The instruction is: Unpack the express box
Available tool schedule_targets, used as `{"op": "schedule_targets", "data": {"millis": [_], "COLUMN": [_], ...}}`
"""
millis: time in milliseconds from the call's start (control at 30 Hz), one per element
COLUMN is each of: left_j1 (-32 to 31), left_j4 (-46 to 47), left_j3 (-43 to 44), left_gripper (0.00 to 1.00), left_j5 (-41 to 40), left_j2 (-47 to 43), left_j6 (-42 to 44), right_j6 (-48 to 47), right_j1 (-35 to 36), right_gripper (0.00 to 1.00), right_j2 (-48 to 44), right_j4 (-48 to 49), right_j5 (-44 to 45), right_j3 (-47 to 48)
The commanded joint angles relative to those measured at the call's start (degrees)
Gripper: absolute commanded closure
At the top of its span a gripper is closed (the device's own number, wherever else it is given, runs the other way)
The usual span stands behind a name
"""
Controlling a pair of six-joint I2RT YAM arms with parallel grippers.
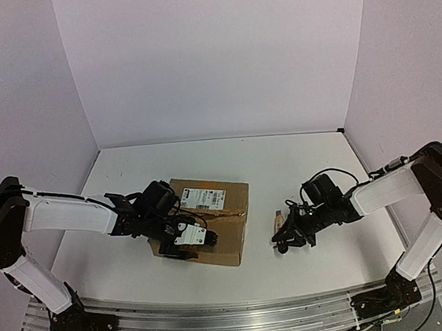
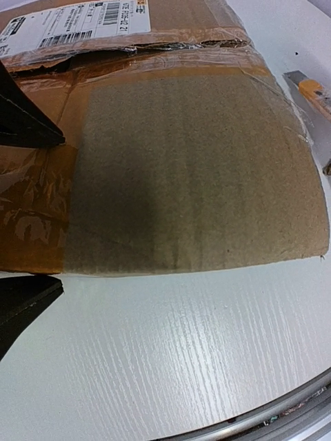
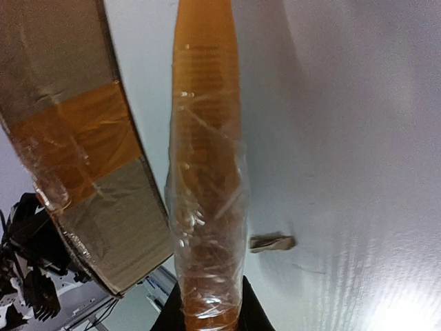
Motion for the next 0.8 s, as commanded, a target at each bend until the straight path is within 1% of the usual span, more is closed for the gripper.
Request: {"op": "schedule_targets", "data": {"millis": [0, 233, 333, 467, 533, 600, 667, 767], "left_j1": [0.0, 0.0, 0.0, 0.0, 0.0, 0.0, 0.0, 0.3], "left_j4": [-4.7, -5.4, -5.3, -5.0, -5.0, -5.2, -6.0, -9.5], "left_j3": [1.8, 2.0, 1.9, 1.7, 1.8, 2.3, 3.5, 6.0], "left_gripper": [0.36, 0.35, 0.34, 0.34, 0.34, 0.32, 0.3, 0.26], "left_j5": [2.6, 2.7, 2.5, 2.6, 2.6, 2.8, 3.6, 6.2], "left_j2": [-1.2, -2.8, -3.3, -3.9, -4.2, -4.5, -5.2, -6.6], "left_j6": [-2.8, -4.4, -4.9, -5.1, -5.1, -5.6, -6.2, -6.6], "right_j6": [0.9, 1.0, -0.4, -4.7, -6.2, -7.5, -9.1, -13.2], "right_j1": [-0.6, -0.9, -1.5, -1.8, -2.1, -2.2, -2.2, -2.2], "right_gripper": [1.0, 0.99, 0.87, 0.64, 0.52, 0.43, 0.38, 0.34], "right_j2": [-0.5, -0.5, -2.4, -5.4, -7.0, -8.3, -9.9, -12.3], "right_j4": [-0.5, -1.5, -5.7, -18.0, -22.3, -26.2, -30.6, -37.9], "right_j5": [4.7, 6.3, 9.6, 14.4, 16.7, 19.1, 22.0, 27.5], "right_j3": [-1.2, -2.6, -2.9, -0.1, 1.3, 2.7, 5.3, 10.6]}}
